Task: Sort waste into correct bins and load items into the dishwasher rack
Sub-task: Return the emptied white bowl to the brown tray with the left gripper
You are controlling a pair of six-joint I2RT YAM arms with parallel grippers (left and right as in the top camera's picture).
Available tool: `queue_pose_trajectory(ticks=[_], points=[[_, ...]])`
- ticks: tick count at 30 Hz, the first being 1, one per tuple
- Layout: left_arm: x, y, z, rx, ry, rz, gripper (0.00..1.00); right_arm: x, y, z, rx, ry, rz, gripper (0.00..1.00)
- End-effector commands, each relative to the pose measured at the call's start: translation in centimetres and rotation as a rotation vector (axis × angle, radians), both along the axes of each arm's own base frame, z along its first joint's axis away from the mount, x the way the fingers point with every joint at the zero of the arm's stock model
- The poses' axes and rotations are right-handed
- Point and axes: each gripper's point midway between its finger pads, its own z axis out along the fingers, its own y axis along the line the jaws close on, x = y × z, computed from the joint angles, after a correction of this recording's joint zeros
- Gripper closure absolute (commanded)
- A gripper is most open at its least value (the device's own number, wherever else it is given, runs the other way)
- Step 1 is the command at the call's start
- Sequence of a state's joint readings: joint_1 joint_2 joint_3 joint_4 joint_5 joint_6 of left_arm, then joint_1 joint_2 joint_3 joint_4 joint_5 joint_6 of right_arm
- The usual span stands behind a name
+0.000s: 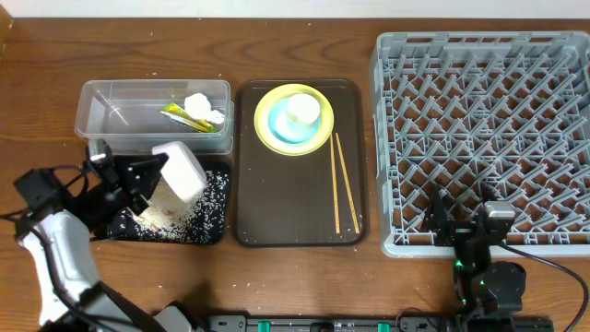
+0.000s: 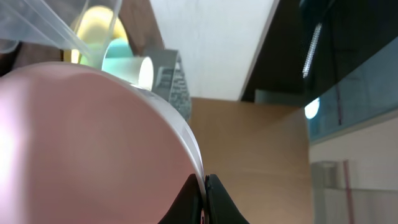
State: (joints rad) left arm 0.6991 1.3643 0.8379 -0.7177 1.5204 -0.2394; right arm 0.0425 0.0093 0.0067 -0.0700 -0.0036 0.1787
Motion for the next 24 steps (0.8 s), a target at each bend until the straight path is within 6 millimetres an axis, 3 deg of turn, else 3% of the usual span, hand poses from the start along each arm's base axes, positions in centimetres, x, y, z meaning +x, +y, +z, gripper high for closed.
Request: queue_pose_trajectory(ticks=[1,10,17,24], points=[[0.0,-2.0,-0.7,0.117,0.082,-0.033,0.94,0.0,0.0,-0.1,0.007,0.003,-0.002,0.01],[1.3,-8.9,-3.7,0.584,0.135,-0.126,0.94,0.0,0.0,-0.1,0.007,0.003,-0.002,0.01],[0.9,-16.2,-7.0,0.914,0.09,-0.231,0.94,0.0,0.0,-0.1,0.007,0.003,-0.002,0.01],[0.3,-19.1,-10.6,1.189,0.066,-0.246,0.94,0.0,0.0,-0.1,0.007,0.003,-0.002,0.01]])
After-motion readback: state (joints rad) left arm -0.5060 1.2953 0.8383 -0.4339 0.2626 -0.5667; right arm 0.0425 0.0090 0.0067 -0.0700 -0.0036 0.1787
